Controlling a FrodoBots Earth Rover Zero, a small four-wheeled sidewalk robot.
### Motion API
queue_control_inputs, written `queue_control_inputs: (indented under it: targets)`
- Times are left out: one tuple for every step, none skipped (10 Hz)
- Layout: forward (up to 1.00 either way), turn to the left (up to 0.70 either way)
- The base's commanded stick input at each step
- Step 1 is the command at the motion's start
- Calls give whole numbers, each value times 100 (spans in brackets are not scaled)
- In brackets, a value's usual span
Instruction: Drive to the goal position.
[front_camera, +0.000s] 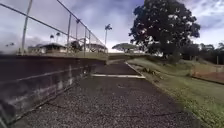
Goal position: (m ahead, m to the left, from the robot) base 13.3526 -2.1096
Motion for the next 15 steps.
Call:
queue_control_inputs:
  targets:
    - [50, 0]
    - [50, 0]
    - [50, 0]
    - [50, 0]
    - [50, 0]
    - [50, 0]
    - [50, 0]
    - [50, 0]
    - [50, 0]
    - [50, 0]
    - [50, 0]
    - [50, 0]
    - [50, 0]
    - [50, 0]
    - [50, 0]
